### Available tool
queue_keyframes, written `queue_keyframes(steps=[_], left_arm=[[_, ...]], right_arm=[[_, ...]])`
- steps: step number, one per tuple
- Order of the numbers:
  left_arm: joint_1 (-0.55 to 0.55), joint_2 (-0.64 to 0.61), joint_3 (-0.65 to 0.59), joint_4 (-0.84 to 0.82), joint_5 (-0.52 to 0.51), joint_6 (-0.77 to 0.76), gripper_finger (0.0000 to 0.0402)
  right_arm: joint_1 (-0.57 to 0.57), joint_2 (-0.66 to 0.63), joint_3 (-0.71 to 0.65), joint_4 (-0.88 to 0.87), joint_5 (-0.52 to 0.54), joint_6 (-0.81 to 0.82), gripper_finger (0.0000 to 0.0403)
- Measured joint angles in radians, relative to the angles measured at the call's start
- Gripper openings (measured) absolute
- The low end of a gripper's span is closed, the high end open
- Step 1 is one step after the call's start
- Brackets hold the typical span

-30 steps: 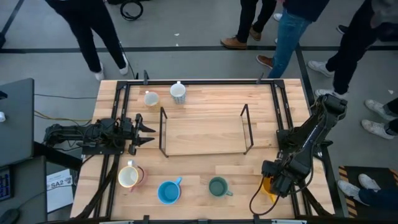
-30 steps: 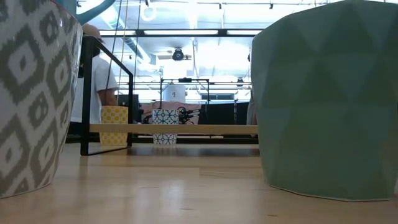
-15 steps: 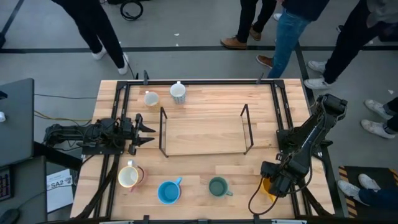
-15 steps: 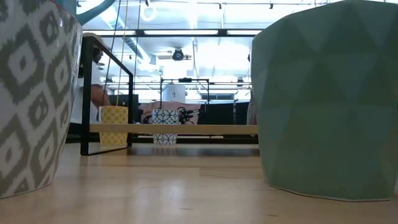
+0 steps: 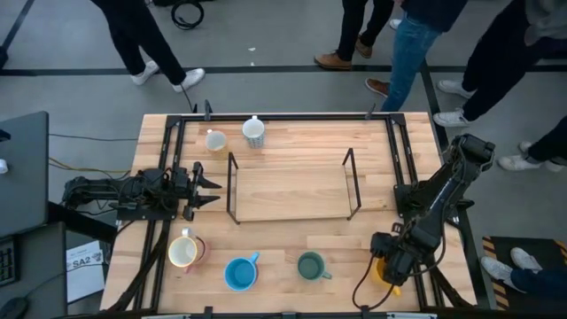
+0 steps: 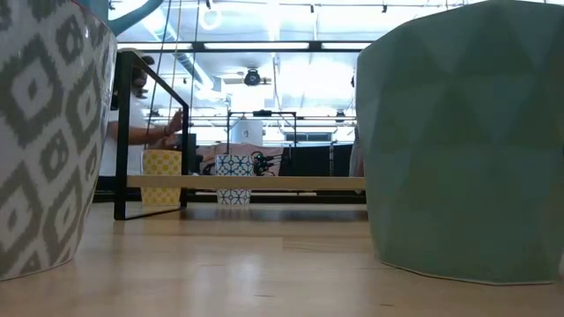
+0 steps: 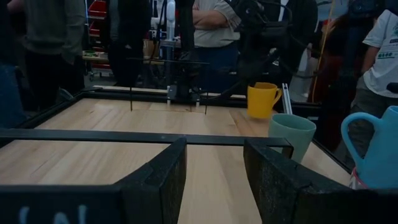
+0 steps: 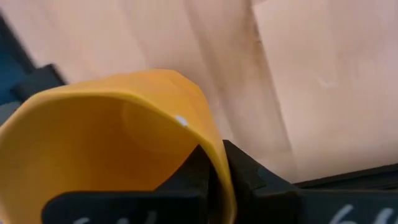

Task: Place coffee mugs
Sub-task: Put the yellow mug on the shelf

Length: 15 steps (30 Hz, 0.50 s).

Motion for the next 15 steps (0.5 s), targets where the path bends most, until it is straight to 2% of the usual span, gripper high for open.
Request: queue_keyframes(steps=[6, 15], left_arm=[[0.0, 0.0, 0.0, 0.0, 0.0, 0.0, 0.0167], [0.0, 0.0, 0.0, 0.0, 0.0, 0.0, 0.0167]], right_arm=[[-0.054, 0.0, 0.092, -0.002, -0.095, -0.081, 0.0028], [-0.173, 0.0, 0.305, -0.05, -0.109, -0.217, 0.0029]])
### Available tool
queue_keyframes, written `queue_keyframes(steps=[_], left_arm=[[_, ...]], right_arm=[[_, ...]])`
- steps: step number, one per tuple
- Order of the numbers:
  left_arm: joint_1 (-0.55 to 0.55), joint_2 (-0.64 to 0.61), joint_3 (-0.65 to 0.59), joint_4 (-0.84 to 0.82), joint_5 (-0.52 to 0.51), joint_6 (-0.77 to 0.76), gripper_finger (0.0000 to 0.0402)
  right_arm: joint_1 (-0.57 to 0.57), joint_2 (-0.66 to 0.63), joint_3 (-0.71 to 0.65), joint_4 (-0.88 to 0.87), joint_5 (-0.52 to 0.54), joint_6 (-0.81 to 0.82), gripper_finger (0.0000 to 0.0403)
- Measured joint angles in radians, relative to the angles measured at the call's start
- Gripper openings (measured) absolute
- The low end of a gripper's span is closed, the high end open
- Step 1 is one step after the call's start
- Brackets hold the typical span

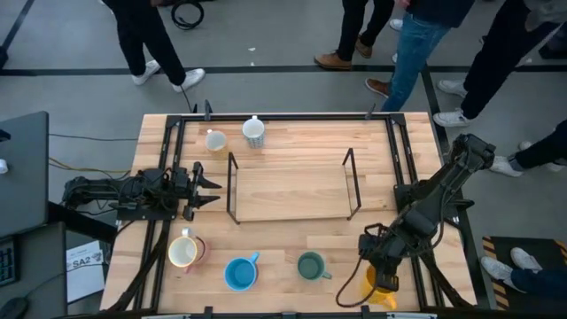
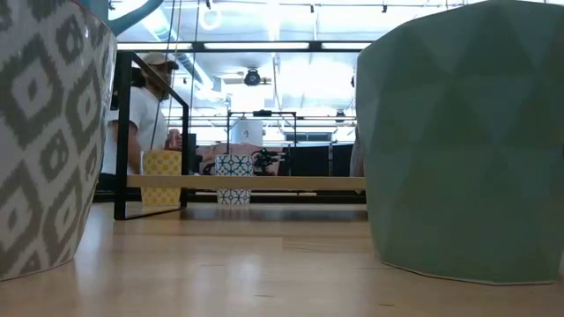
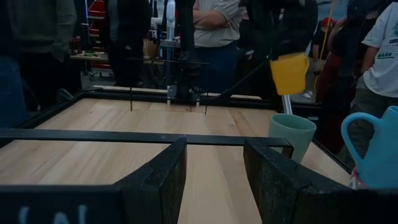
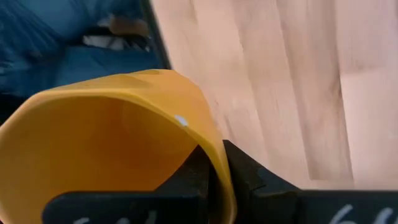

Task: Place coffee mugs
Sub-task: Put the yellow mug on the shelf

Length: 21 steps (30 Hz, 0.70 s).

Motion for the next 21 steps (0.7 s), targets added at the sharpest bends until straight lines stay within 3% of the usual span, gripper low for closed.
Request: queue_keyframes(steps=[11, 21], left_arm=[[0.0, 0.0, 0.0, 0.0, 0.0, 0.0, 0.0167], [0.0, 0.0, 0.0, 0.0, 0.0, 0.0, 0.0167]], right_arm=[[-0.219, -0.001, 0.253, -0.183, 0.174, -0.449, 0.003], [-0.524, -0.002, 0.294, -0.173, 0.188, -0.922, 0.003]])
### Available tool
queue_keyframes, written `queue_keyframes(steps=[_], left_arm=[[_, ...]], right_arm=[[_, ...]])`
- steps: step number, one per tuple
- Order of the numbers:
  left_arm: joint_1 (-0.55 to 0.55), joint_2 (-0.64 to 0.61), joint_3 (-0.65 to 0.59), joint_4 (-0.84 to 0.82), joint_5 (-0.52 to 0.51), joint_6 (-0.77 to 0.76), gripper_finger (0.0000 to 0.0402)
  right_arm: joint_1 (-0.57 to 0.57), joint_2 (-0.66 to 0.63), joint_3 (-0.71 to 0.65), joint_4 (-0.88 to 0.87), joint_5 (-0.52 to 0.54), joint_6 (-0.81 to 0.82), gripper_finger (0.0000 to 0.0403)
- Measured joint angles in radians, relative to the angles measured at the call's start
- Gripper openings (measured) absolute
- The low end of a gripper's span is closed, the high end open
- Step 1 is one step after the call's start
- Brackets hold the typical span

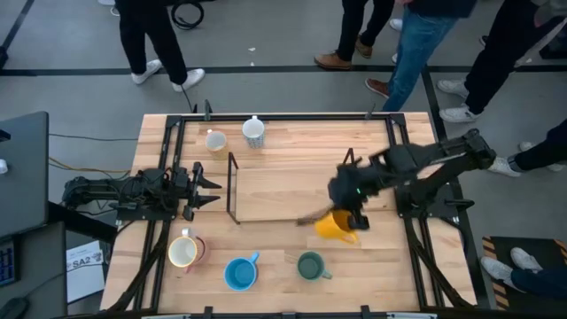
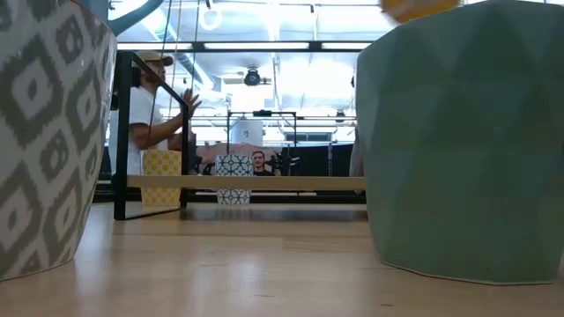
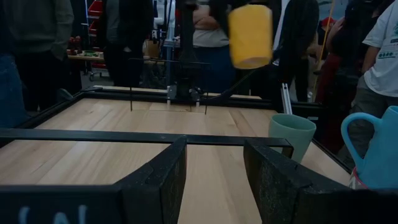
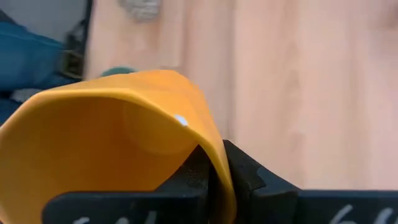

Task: Place coffee mugs
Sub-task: Put the yellow mug on the shelf

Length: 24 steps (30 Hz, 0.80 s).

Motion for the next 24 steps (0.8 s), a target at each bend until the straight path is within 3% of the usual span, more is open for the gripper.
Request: queue_keyframes(steps=[12, 19, 24], left_arm=[[0.0, 0.0, 0.0, 0.0, 0.0, 0.0, 0.0167], [0.0, 0.0, 0.0, 0.0, 0.0, 0.0, 0.0167], [0.0, 0.0, 0.0, 0.0, 0.0, 0.0, 0.0167]], right_arm=[[-0.343, 0.039, 0.003, 0.032, -0.004, -0.39, 0.003], [-0.475, 0.177, 0.08, -0.043, -0.005, -0.577, 0.003], [-0.535, 0.27, 0.128, -0.123, 0.052, -0.681, 0.003]])
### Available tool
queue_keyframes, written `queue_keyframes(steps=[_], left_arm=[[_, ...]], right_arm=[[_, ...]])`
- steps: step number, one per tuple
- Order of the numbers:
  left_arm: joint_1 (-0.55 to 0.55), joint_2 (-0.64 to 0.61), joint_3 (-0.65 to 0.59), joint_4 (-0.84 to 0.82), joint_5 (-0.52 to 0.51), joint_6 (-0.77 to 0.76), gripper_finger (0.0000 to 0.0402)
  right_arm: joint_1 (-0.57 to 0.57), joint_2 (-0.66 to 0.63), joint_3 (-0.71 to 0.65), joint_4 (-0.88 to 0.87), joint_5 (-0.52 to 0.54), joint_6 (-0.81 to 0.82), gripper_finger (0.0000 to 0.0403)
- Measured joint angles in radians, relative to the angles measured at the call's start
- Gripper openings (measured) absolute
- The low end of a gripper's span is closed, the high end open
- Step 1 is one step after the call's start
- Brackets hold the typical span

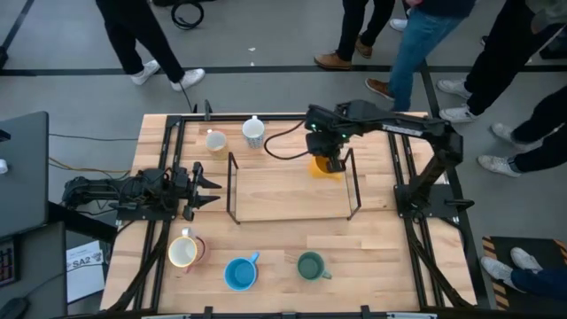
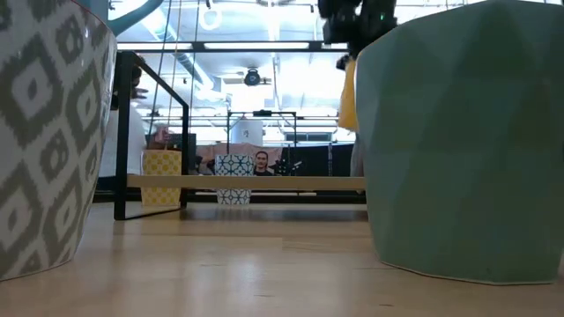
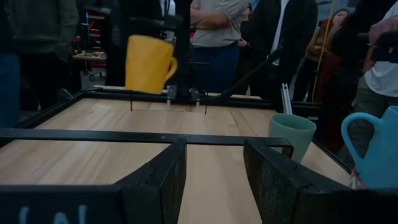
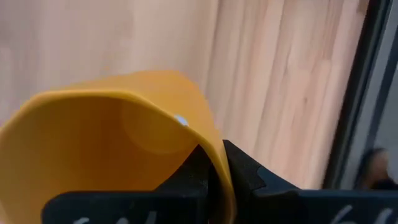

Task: Place coffee mugs
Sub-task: Put the yellow mug on the shelf

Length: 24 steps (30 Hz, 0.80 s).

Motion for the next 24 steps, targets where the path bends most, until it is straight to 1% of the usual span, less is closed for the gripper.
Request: queue_keyframes(steps=[2, 6, 9, 17, 24], left_arm=[[0.0, 0.0, 0.0, 0.0, 0.0, 0.0, 0.0167], [0.0, 0.0, 0.0, 0.0, 0.0, 0.0, 0.0167], [0.0, 0.0, 0.0, 0.0, 0.0, 0.0, 0.0167], [0.0, 0.0, 0.0, 0.0, 0.0, 0.0, 0.0167], [0.0, 0.0, 0.0, 0.0, 0.0, 0.0, 0.0167]], right_arm=[[-0.021, 0.029, 0.0, -0.028, 0.016, -0.009, 0.003], [-0.048, 0.075, 0.0, -0.078, 0.011, -0.009, 0.003], [-0.055, 0.101, -0.001, -0.081, 0.007, -0.009, 0.003], [-0.061, 0.1, -0.032, -0.068, 0.02, -0.044, 0.0031], [-0.064, 0.1, -0.114, -0.007, 0.021, -0.064, 0.0031]])
